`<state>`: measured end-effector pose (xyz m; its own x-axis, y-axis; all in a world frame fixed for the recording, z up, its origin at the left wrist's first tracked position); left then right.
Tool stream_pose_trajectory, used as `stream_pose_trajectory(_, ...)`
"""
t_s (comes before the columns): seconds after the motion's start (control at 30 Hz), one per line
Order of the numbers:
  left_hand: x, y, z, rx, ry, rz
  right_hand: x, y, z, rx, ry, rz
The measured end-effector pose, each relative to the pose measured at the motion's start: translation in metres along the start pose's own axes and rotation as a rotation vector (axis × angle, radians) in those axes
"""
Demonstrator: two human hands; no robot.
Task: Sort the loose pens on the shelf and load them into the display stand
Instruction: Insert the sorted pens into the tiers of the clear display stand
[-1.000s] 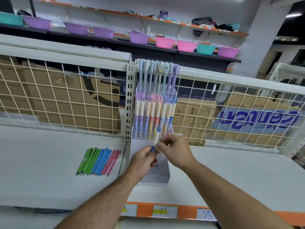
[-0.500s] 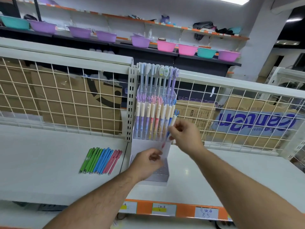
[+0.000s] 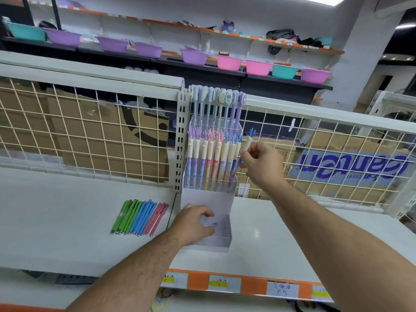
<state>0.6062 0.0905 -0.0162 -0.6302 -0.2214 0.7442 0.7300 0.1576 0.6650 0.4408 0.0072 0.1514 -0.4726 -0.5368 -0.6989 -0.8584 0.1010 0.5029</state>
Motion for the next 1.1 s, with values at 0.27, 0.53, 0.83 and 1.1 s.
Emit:
stream_pose_trajectory(0.27,0.001,0.0,0.0,-0.001,-0.003,-0.007,0.013,-0.016,-0.001,-0.142,-0.018,0.171)
stream_pose_trajectory(0.53,0.0,-0.002,-0.001,0.01,0.007,-0.004,0.017,-0.02,-0.005,-0.143,-0.023,0.169)
stream_pose_trajectory(0.83,0.001,-0.002,0.0,0.008,0.023,-0.002,0.033,-0.023,0.006,-0.141,-0.069,0.124)
stream_pose_trajectory(1.1,0.005,-0.001,0.003,0.006,0.033,-0.011,0.056,-0.029,0.038,-0.139,-0.059,-0.017)
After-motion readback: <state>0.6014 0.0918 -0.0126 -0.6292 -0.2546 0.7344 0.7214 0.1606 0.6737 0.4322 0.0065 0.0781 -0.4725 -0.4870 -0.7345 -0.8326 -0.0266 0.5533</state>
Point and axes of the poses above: each hand's wrist, its own z-axis away from the middle knuckle, its own y-axis out of the back of the hand, x = y × z, the point moved 2 cm from there along -z, towards the middle knuckle, and after that the axes turned 9 degrees about y, right-handed, at the moved point
